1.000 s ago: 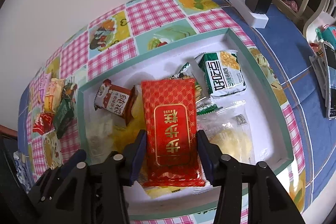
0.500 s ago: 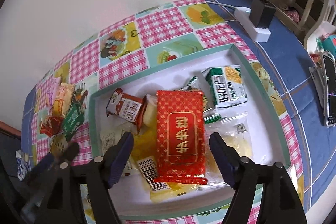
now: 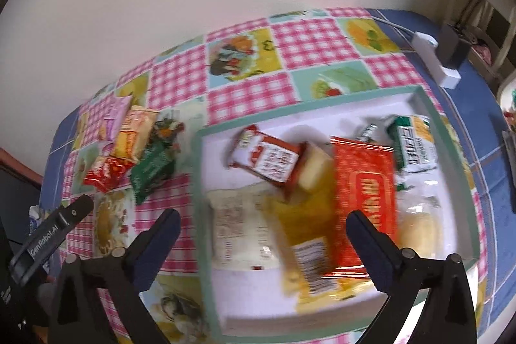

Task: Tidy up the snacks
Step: 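Move both grippers back over the remaining snacks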

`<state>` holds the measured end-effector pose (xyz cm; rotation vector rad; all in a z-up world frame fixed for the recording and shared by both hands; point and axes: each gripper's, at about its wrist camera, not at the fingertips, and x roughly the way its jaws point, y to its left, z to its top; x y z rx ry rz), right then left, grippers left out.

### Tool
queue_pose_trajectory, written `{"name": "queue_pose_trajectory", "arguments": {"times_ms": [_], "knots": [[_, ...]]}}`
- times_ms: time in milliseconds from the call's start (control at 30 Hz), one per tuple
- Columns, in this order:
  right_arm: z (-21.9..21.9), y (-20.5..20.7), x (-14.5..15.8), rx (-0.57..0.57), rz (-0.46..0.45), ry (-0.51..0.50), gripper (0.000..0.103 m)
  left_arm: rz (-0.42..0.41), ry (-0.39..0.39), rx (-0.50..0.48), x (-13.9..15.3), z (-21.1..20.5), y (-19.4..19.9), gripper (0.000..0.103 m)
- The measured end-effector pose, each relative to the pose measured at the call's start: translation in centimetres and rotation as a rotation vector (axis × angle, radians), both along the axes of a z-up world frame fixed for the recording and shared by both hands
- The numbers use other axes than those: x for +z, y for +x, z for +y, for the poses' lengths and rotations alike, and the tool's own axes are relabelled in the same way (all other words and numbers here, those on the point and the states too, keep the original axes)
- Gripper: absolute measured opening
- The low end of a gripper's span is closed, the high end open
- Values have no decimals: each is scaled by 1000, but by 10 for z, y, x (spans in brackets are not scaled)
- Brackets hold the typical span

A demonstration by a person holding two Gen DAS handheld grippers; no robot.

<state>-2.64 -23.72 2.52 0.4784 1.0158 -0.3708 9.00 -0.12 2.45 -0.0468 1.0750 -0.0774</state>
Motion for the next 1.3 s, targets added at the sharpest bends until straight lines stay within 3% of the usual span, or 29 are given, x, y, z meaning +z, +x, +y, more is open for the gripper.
{"name": "queue_pose_trajectory", "arguments": {"times_ms": [267, 467, 800, 1100, 1200, 1267, 1300], "knots": [[46, 32, -7, 124, -17, 8, 103, -36, -67, 94, 2, 52, 19, 101], [63, 52, -15, 181, -18, -19, 103, -32, -143, 80, -1, 63, 32, 101], [78, 87, -12, 257, -52, -82, 103, 12, -174, 16, -10, 46, 65, 101], [95, 119, -39, 328, -26, -106, 101, 29, -202, -86, -26, 14, 84, 101], [98, 124, -46, 344, -19, -111, 98, 37, -169, -126, -33, -2, 86, 101], [100, 128, -50, 360, -15, -113, 98, 49, -161, -146, -39, -10, 87, 98], [100, 129, -52, 362, -13, -115, 97, 57, -157, -153, -42, -13, 88, 92]]}}
